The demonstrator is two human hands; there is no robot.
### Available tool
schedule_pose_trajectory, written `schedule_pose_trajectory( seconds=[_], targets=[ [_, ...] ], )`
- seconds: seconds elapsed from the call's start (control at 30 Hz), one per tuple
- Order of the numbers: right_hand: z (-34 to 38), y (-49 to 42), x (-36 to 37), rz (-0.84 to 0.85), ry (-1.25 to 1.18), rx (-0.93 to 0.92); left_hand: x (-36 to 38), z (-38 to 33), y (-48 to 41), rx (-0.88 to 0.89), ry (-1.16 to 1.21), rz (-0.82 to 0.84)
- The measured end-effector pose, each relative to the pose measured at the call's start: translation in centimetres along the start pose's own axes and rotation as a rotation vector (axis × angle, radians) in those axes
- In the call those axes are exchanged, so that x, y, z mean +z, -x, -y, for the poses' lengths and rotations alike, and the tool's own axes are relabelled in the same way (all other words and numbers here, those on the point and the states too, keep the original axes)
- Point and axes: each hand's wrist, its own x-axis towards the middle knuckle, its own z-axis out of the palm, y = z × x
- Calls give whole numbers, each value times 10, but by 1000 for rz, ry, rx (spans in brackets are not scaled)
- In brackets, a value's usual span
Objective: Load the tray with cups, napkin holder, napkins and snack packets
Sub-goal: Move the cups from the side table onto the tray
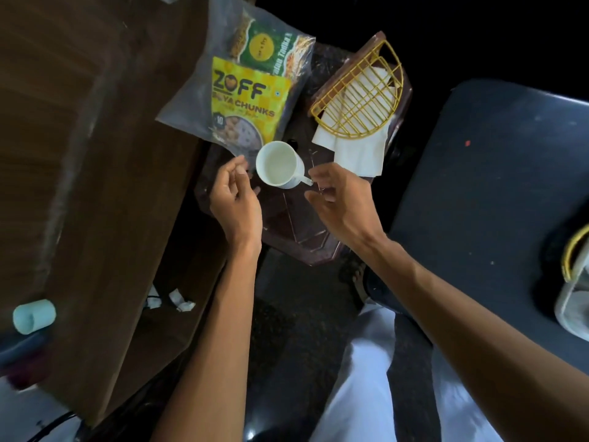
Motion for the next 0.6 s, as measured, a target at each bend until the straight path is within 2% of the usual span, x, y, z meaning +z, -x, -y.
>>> schedule_pose_trajectory(
  seconds=[0.33, 0.6],
  targets=[
    [-6, -16, 24, -48, -65, 54, 6, 2, -1, -53, 23, 51],
    [-15, -8, 9, -80, -75, 58, 12, -6, 14, -134, 120, 65]
  ],
)
